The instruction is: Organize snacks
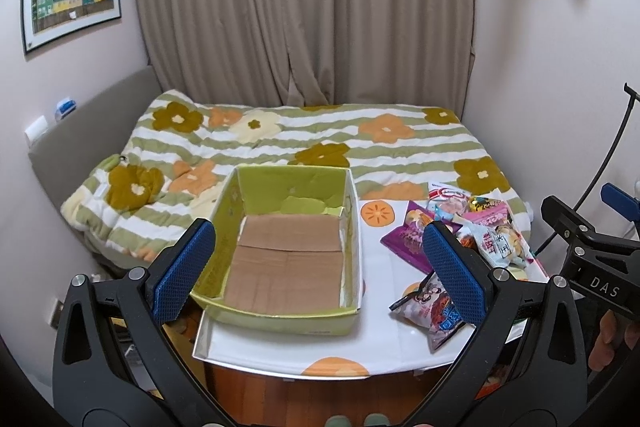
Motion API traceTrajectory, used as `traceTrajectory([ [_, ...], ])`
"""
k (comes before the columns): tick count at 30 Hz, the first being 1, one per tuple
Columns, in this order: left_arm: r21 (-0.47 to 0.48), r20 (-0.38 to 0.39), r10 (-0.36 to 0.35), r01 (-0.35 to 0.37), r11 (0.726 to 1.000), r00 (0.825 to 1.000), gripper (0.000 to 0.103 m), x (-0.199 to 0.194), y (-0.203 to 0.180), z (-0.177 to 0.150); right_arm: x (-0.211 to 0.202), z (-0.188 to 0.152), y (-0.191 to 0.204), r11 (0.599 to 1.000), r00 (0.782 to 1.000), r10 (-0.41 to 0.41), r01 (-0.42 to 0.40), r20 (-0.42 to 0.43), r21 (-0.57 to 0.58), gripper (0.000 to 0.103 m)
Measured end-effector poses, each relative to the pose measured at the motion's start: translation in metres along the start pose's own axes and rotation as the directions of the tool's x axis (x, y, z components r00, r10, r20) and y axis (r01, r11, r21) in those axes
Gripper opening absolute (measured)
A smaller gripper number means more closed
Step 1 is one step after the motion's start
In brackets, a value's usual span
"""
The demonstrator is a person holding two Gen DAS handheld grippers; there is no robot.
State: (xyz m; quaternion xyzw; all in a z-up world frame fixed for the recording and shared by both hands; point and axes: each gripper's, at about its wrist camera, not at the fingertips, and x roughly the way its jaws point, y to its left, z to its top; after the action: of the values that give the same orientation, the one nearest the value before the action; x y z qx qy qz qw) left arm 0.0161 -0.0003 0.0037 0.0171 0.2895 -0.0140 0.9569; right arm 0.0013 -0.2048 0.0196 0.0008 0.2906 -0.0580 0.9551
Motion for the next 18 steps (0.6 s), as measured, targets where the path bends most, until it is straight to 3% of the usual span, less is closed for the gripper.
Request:
traceTrajectory([
  [18, -0.019, -0.011, -0.020, 0.020, 1.000, 1.000, 0.103, 0.0000, -0.0006, 0.0003, 0.0002, 0.0020, -0.0016, 1.000, 1.000, 0.002, -0.002, -0.005, 0.005, 0.103],
])
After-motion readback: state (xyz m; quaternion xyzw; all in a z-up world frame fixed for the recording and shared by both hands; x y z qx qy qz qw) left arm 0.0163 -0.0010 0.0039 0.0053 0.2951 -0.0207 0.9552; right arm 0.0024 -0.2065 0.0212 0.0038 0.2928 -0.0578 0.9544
